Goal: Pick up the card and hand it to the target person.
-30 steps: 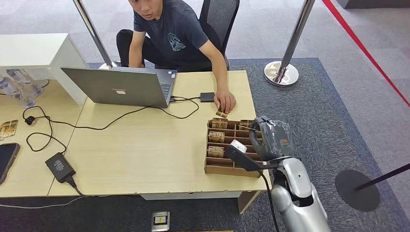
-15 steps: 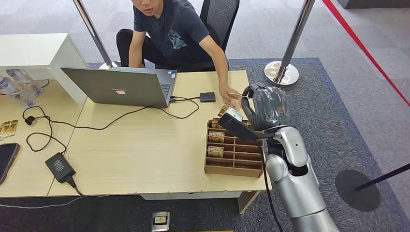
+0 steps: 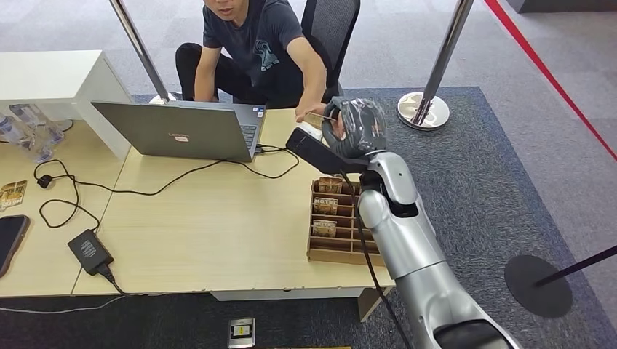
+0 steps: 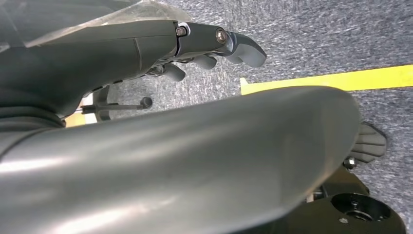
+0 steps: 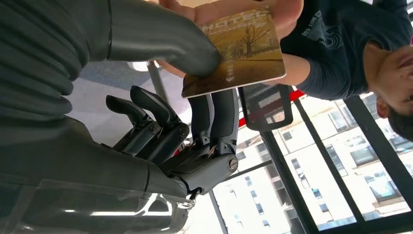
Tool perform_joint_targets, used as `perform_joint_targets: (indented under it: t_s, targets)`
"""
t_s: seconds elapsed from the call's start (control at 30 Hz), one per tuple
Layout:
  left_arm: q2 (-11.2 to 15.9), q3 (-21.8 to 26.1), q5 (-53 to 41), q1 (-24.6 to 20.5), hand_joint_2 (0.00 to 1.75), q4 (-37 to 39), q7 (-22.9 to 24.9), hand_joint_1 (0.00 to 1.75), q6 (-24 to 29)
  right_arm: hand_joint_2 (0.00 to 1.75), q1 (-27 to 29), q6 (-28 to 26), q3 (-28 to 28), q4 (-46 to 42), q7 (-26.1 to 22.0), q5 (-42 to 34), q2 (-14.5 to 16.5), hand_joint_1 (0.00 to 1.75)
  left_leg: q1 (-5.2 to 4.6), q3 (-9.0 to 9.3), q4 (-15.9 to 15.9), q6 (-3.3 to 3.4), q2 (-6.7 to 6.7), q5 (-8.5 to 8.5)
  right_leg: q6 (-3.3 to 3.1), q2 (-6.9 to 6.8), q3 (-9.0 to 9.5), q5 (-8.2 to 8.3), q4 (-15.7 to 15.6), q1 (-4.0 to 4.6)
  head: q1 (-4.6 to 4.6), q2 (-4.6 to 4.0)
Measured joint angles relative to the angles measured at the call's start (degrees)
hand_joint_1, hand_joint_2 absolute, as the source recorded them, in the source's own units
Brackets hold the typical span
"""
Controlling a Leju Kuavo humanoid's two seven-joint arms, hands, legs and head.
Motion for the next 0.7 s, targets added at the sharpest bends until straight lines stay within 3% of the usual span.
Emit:
perform_joint_targets:
  t_s: [0.27, 0.3, 0.4, 0.43, 0.7]
  targets:
    - [0.1, 0.0, 0.3, -0.1, 0.0, 0.0, 0.1, 0.0, 0.0, 1.75, -0.9, -0.4, 0.0, 3.6, 0.0, 0.0, 1.4, 1.75, 0.0, -0.01, 0.0, 0.0, -0.01, -0.01, 0.0, 0.0, -0.01, 0.0, 0.0, 0.0, 0.01, 0.01]
    - [0.1, 0.0, 0.4, -0.1, 0.0, 0.0, 0.1, 0.0, 0.0, 1.75, -0.9, -0.4, 0.0, 3.9, 0.0, 0.0, 1.4, 1.61, 0.0, 0.0, 0.0, 0.0, -0.01, -0.01, 0.0, 0.0, -0.01, 0.0, 0.0, 0.0, 0.01, 0.0]
    - [0.1, 0.0, 0.5, -0.1, 0.0, 0.0, 0.1, 0.0, 0.0, 1.75, -1.0, -0.8, -0.1, 4.7, 0.0, -0.1, 1.6, 0.3, 0.0, 0.0, 0.0, 0.0, -0.01, 0.0, 0.0, 0.0, -0.01, 0.0, 0.0, 0.0, 0.01, 0.0]
    - [0.1, 0.0, 0.5, -0.1, 0.0, 0.0, 0.1, 0.0, 0.0, 1.75, -1.0, -0.9, -0.1, 5.0, 0.0, -0.2, 1.7, 0.0, 0.0, 0.0, 0.0, 0.0, -0.01, 0.0, 0.0, 0.0, -0.01, 0.0, 0.0, 0.0, 0.01, 0.0]
    - [0.2, 0.0, 0.6, -0.1, 0.0, 0.0, 0.1, 0.0, 0.0, 1.75, 0.0, -2.2, -0.5, 4.7, 0.6, -0.5, 1.6, 0.0, 0.0, -0.01, 0.0, 0.0, -0.01, -0.01, 0.0, 0.0, -0.03, 0.0, 0.0, 0.0, 0.01, 0.0]
